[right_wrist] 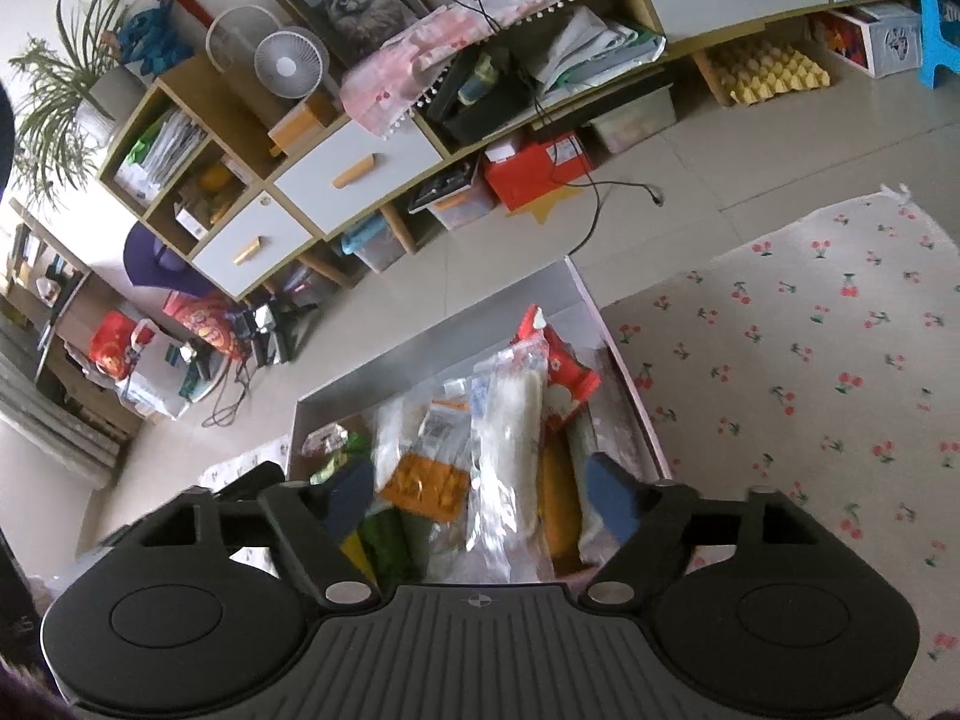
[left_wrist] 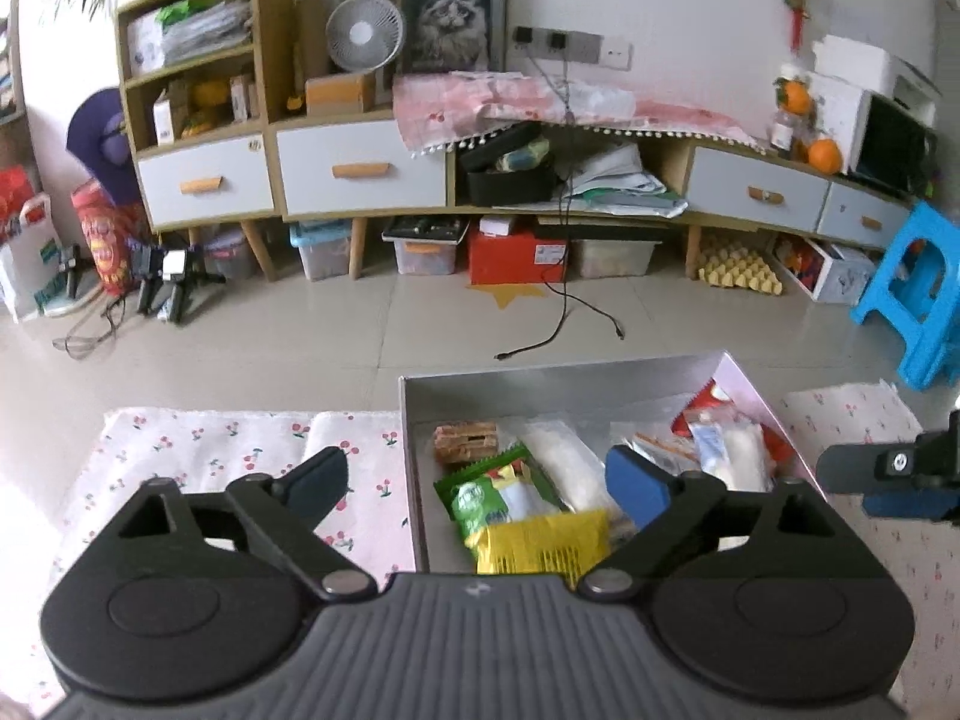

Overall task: Organize snacks
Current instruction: 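Move both tools back over the remaining snacks on the cloth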

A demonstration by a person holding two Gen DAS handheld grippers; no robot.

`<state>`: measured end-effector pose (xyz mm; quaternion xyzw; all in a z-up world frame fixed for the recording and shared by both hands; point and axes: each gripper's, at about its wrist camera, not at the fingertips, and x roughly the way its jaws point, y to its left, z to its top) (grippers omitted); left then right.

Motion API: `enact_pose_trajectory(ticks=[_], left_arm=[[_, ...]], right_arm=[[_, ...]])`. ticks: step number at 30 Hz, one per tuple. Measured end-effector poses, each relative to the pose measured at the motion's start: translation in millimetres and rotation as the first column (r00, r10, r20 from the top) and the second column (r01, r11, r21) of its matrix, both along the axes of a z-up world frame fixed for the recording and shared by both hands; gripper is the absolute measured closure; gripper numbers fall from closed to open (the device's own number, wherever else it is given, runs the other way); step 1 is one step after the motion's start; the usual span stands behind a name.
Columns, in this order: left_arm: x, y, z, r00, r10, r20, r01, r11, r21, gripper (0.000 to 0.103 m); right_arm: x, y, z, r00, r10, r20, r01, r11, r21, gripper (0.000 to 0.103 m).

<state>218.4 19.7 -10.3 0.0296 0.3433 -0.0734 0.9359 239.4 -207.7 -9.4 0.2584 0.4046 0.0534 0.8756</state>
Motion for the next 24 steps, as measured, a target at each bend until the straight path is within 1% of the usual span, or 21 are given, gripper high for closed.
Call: enact_pose_trajectory(ticks=[3, 5, 7, 9, 18, 21, 24], left_arm=[[-15, -4, 4, 0.999, -0.029, 0.018, 0.029, 0.999, 0.032, 0.006], [-23, -5, 6, 0.999, -0.040, 0.014, 0.039, 0.999, 0.035, 0.004], [-31, -7, 7, 0.999, -0.047, 0.006, 0.046, 0.999, 0.020, 0.002], [-39, -7, 7, 0.999, -0.053, -0.002, 0.053, 0.999, -0.002, 0.001], [-73, -12, 2, 0.996, -0.089, -0.030, 0.088, 0.995, -0.040, 0.001], [-86, -14, 0, 0.994, -0.100, -0.037, 0.099, 0.994, -0.044, 0.001], [-96, -15, -2, 0.992, -0.117, -0.049, 0.114, 0.992, -0.049, 0.001]], right_arm=[[-15, -1, 5, 1.000, 0.007, 0.004, -0.007, 0.999, -0.036, 0.019], [-23, -2, 7, 1.000, 0.010, 0.001, -0.010, 0.999, -0.053, 0.018], [-33, -3, 10, 1.000, 0.010, -0.003, -0.010, 0.998, -0.063, 0.017], [-42, -5, 13, 1.000, 0.010, -0.006, -0.011, 0.997, -0.070, 0.013], [-87, -12, 20, 0.999, 0.038, 0.001, -0.037, 0.985, -0.170, 0.012], [-99, -13, 20, 0.999, 0.048, 0.002, -0.047, 0.981, -0.186, 0.012], [-111, -11, 19, 0.998, 0.060, -0.008, -0.060, 0.971, -0.229, 0.012]])
